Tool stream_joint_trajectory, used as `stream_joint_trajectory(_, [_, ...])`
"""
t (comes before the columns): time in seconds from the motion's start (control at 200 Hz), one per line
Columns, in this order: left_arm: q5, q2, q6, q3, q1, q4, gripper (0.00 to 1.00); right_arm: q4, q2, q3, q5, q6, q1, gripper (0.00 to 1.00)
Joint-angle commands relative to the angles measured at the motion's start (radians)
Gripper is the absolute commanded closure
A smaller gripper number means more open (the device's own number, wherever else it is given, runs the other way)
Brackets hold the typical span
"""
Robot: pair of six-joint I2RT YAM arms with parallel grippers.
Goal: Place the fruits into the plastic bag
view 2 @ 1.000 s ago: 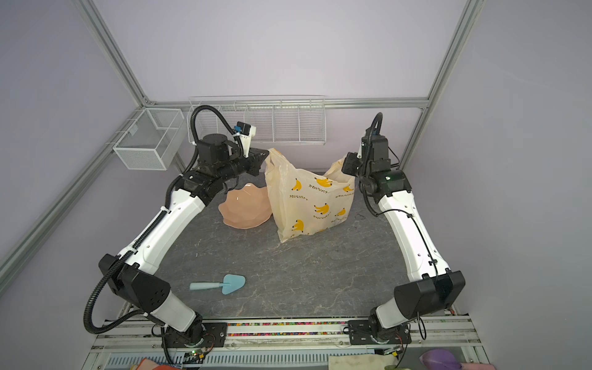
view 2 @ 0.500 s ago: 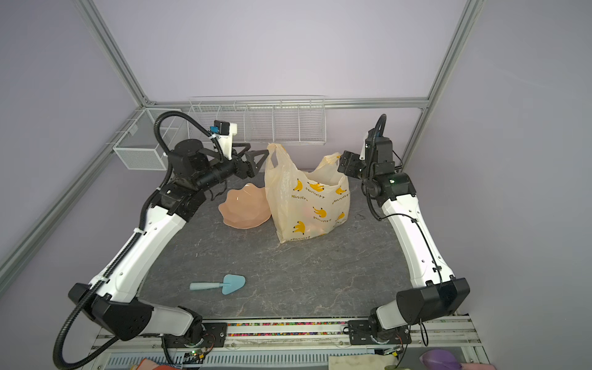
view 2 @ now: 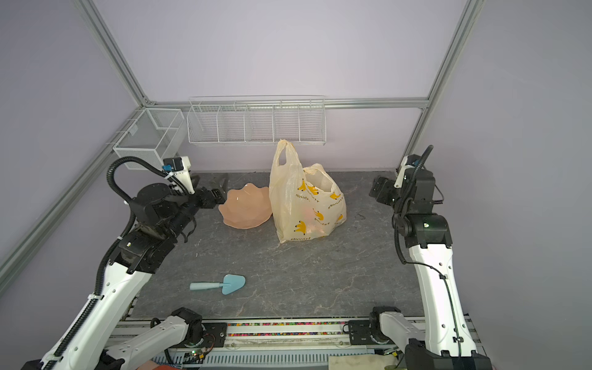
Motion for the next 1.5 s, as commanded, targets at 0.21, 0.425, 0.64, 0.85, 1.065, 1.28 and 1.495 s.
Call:
stream_joint_trajectory(0.21, [-0.132,0.019,-0.01,-0.444,0.326,0.37,0.01,0.621,-0.086,-0.708,0.169,-0.156,-0.005,0.12])
stream_joint_trajectory(0.425, [-0.155,0.232,0.122,-0.633,0.375,0.844,0.01,1.142,0.149,-0.888,0.134,-0.19,-0.002,0.12])
stream_joint_trajectory(0.64, [-0.088,0.307,0.19,-0.781,0.375,1.076,0.01,1.434,0.296,-0.936,0.14,-0.308,0.013,0.12])
stream_joint_trajectory(0.85, [0.025,0.441,0.238,-0.873,0.374,1.314,0.01,1.803,0.524,-1.013,0.144,-0.324,0.014,0.12])
stream_joint_trajectory(1.065, [0.039,0.556,0.233,-0.746,0.385,1.166,0.02,1.553,0.484,-0.916,0.196,-0.295,0.016,0.12])
stream_joint_trajectory(1.28, [0.021,0.591,0.211,-0.719,0.397,1.17,0.01,1.552,0.485,-0.916,0.197,-0.296,0.016,0.12])
stream_joint_trajectory(1.495, [0.024,0.608,0.217,-0.734,0.398,1.229,0.01,1.553,0.487,-0.915,0.198,-0.297,0.017,0.11])
